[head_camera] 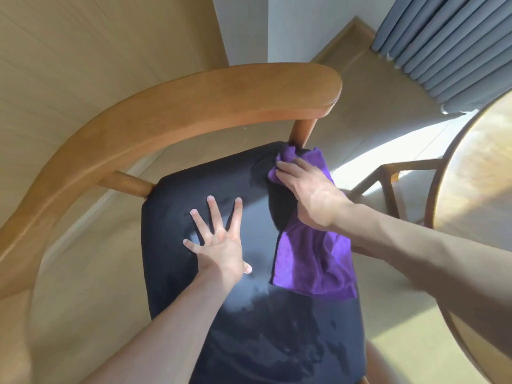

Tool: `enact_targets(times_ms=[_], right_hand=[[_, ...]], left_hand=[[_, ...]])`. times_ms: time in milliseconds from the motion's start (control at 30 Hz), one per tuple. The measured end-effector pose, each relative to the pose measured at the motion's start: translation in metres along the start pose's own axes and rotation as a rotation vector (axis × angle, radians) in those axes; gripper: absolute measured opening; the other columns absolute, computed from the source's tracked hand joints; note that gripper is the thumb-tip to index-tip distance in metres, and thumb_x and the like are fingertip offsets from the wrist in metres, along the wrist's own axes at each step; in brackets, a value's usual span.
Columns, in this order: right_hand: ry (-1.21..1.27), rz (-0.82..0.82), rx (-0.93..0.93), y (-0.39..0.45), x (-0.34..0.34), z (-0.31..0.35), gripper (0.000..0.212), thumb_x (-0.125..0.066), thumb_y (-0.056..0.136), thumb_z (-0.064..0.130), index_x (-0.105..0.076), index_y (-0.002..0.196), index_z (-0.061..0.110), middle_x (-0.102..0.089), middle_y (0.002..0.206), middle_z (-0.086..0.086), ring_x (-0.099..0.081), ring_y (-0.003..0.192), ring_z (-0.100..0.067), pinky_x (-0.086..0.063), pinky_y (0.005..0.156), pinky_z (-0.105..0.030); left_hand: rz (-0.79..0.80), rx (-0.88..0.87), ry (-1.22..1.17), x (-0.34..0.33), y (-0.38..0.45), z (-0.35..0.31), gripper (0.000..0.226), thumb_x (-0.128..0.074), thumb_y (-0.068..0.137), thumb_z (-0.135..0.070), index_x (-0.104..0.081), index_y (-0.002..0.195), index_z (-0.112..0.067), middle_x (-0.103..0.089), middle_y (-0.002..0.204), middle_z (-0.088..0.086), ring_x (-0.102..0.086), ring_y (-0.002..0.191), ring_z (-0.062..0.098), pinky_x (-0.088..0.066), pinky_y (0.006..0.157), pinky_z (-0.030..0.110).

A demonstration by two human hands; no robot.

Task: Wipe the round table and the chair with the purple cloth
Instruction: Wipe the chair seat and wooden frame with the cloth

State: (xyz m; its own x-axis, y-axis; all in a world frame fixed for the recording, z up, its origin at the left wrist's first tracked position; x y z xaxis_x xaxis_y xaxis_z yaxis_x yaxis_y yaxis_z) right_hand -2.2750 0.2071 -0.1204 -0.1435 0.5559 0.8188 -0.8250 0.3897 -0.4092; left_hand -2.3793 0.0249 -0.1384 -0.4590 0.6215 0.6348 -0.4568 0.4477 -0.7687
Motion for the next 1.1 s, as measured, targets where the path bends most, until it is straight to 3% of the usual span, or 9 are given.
enact_targets(times_ms=[100, 167, 300, 467, 667, 767, 900, 1000, 1100], right_hand=[[0.112, -0.006, 0.086, -0.019, 0.021, -0.018, 0.072, -0.052, 0.062, -0.012, -0.063, 0.132, 0.004, -0.057, 0.143, -0.01, -0.047, 0.137, -0.03, -0.025, 0.117, -0.021], [0.344, -0.207, -0.128, -0.021, 0.035, -0.033, 0.066, -0.049, 0.065, -0.012, -0.067, 0.125, 0.009, -0.063, 0.133, -0.007, -0.052, 0.127, -0.019, -0.022, 0.106, -0.003], [0.771, -0.462, -0.774, -0.012, 0.015, -0.037, 0.046, -0.045, 0.068, 0.006, -0.059, 0.111, 0.015, -0.064, 0.104, 0.002, -0.06, 0.107, -0.025, -0.043, 0.089, -0.028], [0.436, -0.478, -0.469, 0.013, -0.01, 0.027, 0.063, -0.048, 0.053, 0.005, -0.06, 0.114, 0.003, -0.059, 0.131, -0.012, -0.047, 0.131, -0.04, -0.039, 0.109, -0.048], [0.239, -0.094, -0.021, -0.007, -0.024, 0.065, 0.063, -0.057, 0.068, -0.008, -0.066, 0.129, 0.008, -0.058, 0.143, -0.009, -0.046, 0.139, -0.032, -0.035, 0.116, -0.042], [0.44, -0.22, -0.242, 0.001, 0.008, 0.036, 0.041, -0.051, 0.076, 0.0, -0.074, 0.104, 0.016, -0.073, 0.107, -0.003, -0.065, 0.103, -0.026, -0.052, 0.089, -0.033], [0.72, -0.577, -0.53, 0.0, 0.021, 0.018, 0.042, -0.045, 0.072, -0.001, -0.057, 0.108, 0.017, -0.056, 0.114, 0.001, -0.053, 0.107, -0.021, -0.042, 0.088, -0.026], [0.303, -0.327, -0.238, -0.003, -0.015, 0.058, 0.057, -0.054, 0.064, 0.0, -0.055, 0.12, 0.009, -0.049, 0.134, -0.008, -0.043, 0.12, -0.032, -0.041, 0.103, -0.036], [0.151, -0.065, -0.102, -0.006, -0.038, 0.084, 0.058, -0.057, 0.068, 0.006, -0.054, 0.125, 0.014, -0.047, 0.128, -0.006, -0.044, 0.109, -0.03, -0.046, 0.094, -0.041]], left_hand=[[-0.013, 0.0, 0.012, 0.001, -0.001, 0.0, 0.154, -0.089, 0.07, -0.055, 0.045, 0.145, -0.041, 0.054, 0.15, 0.014, 0.028, 0.148, 0.053, -0.023, 0.114, 0.075], [-0.01, 0.006, 0.001, 0.0, 0.0, 0.0, 0.155, -0.09, 0.069, -0.054, 0.045, 0.144, -0.041, 0.056, 0.149, 0.014, 0.029, 0.148, 0.053, -0.023, 0.114, 0.075], [-0.018, 0.009, -0.021, 0.0, 0.0, 0.001, 0.157, -0.092, 0.067, -0.051, 0.043, 0.145, -0.043, 0.055, 0.15, 0.012, 0.029, 0.148, 0.052, -0.024, 0.113, 0.076], [-0.02, 0.01, -0.025, 0.001, -0.001, 0.0, 0.153, -0.091, 0.069, -0.05, 0.04, 0.147, -0.044, 0.055, 0.151, 0.011, 0.031, 0.147, 0.052, -0.022, 0.113, 0.077], [-0.039, 0.0, -0.017, 0.004, -0.004, 0.0, 0.147, -0.089, 0.071, -0.054, 0.032, 0.153, -0.04, 0.051, 0.154, 0.013, 0.03, 0.148, 0.051, -0.02, 0.115, 0.076], [-0.043, -0.002, -0.048, 0.005, -0.005, 0.001, 0.151, -0.091, 0.07, -0.049, 0.037, 0.15, -0.042, 0.05, 0.155, 0.011, 0.03, 0.148, 0.05, -0.018, 0.115, 0.077], [-0.049, 0.002, -0.095, 0.004, -0.005, 0.001, 0.152, -0.093, 0.07, -0.041, 0.035, 0.15, -0.045, 0.051, 0.155, 0.008, 0.031, 0.148, 0.049, -0.018, 0.115, 0.076], [-0.033, -0.005, -0.117, 0.001, -0.005, 0.001, 0.147, -0.093, 0.071, -0.039, 0.027, 0.154, -0.045, 0.053, 0.153, 0.006, 0.035, 0.147, 0.047, -0.016, 0.115, 0.078], [-0.019, -0.009, -0.137, -0.001, -0.004, 0.003, 0.138, -0.094, 0.069, -0.039, 0.011, 0.158, -0.043, 0.053, 0.153, 0.005, 0.037, 0.147, 0.046, -0.015, 0.114, 0.079]])
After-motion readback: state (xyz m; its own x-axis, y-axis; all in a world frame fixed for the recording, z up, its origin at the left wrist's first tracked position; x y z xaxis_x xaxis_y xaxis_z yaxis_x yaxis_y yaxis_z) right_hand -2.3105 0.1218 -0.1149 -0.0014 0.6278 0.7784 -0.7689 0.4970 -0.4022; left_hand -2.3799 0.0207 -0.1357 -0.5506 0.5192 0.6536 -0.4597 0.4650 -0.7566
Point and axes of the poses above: each hand's wrist, its own y-axis towards the middle knuckle, its own x-axis out of the back of the hand, z = x × y, the point moved 5 cm from there along y, towards the middle knuckle
